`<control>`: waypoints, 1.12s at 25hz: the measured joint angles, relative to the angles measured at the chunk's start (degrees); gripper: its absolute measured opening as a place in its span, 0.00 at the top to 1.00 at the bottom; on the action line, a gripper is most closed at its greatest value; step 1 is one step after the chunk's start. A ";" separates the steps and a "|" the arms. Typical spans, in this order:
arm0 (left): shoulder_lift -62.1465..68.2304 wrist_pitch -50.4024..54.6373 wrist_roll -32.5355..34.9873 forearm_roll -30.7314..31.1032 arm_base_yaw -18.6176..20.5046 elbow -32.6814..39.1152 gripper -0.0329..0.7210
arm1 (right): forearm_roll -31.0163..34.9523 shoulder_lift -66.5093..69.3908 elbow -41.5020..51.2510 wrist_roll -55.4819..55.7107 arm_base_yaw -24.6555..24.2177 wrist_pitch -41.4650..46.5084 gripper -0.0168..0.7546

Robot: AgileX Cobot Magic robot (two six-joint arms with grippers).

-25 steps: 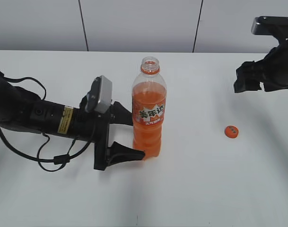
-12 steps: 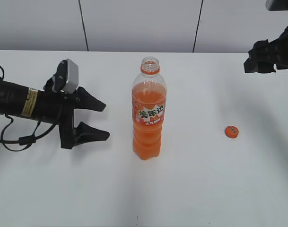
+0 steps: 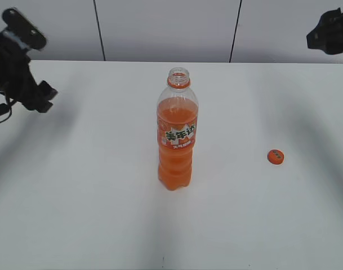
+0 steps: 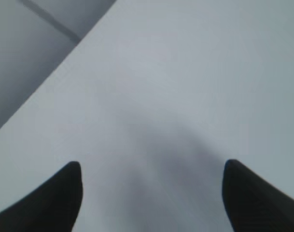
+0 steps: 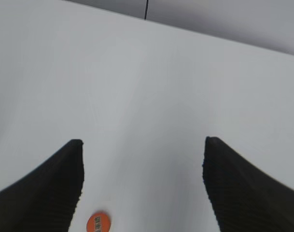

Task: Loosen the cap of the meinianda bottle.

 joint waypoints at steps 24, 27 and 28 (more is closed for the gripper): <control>-7.27 69.37 34.84 -65.62 0.08 -25.22 0.31 | -8.13 -1.05 -25.73 8.80 0.00 42.39 0.23; -8.21 71.35 35.31 -68.81 0.08 -27.79 0.32 | -8.13 -1.05 -29.27 7.17 0.00 47.76 0.23; -8.66 71.49 35.64 -69.98 0.08 -27.95 0.32 | -8.13 -1.05 -30.07 6.77 0.00 48.20 0.23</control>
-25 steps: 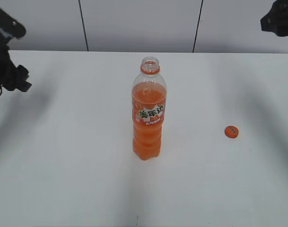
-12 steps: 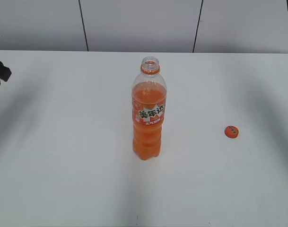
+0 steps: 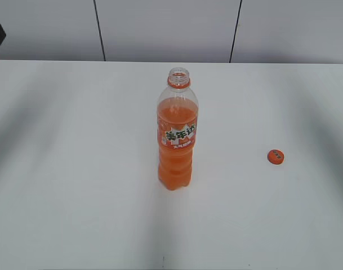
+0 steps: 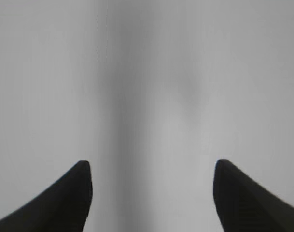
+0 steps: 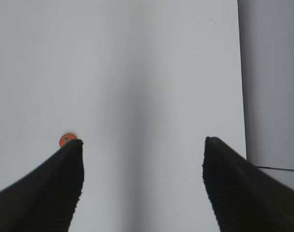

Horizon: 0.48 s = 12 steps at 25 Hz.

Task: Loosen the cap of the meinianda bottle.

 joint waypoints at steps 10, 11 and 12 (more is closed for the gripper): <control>-10.91 0.77 0.84 -1.97 0.00 2.15 0.32 | 6.54 -5.16 -0.81 -0.95 0.00 0.80 0.23; -12.32 0.77 0.91 -1.74 0.00 3.96 0.32 | 6.66 -5.75 -0.81 -0.95 0.00 0.80 0.23; -14.16 0.85 0.96 -1.54 0.00 6.13 0.32 | 6.71 -6.51 -0.81 -0.95 0.00 0.80 0.23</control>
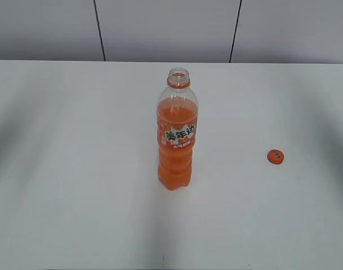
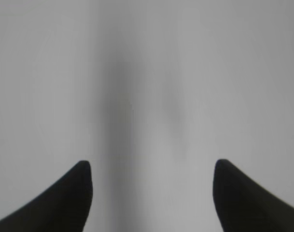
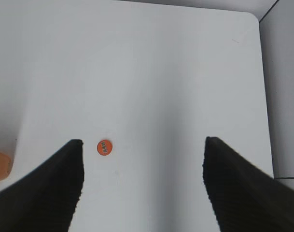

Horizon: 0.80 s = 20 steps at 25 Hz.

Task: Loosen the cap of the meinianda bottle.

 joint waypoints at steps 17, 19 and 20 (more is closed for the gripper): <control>-40.65 -3.28 0.05 -2.13 0.00 30.12 0.32 | 4.14 -19.31 16.27 0.00 0.00 0.00 0.23; -44.43 -3.74 0.05 -3.05 0.00 32.40 0.32 | 4.08 -22.79 20.31 0.00 0.00 0.00 0.23; -45.96 -3.73 0.05 -3.67 0.00 33.27 0.32 | 4.08 -24.44 22.05 0.00 0.00 0.07 0.23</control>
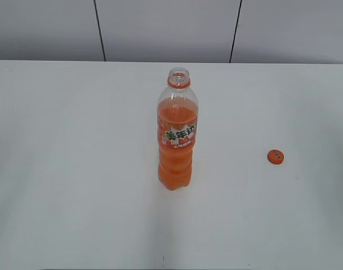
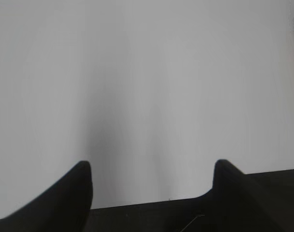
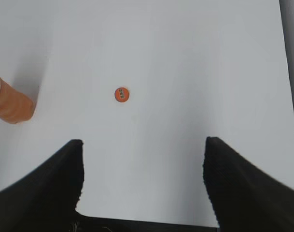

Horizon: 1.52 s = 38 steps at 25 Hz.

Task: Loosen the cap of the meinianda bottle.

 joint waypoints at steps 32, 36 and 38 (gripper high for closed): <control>-31.68 -4.67 0.36 -3.95 0.00 12.57 0.32 | -0.40 -46.33 35.81 -0.41 0.00 0.13 0.23; -31.68 -4.67 0.64 -3.95 0.00 12.57 0.33 | -0.40 -50.81 36.19 -0.41 0.00 -0.47 0.23; -31.68 -4.74 1.03 -3.95 0.00 12.57 0.33 | -0.40 -50.87 36.56 -0.71 0.00 -1.62 0.23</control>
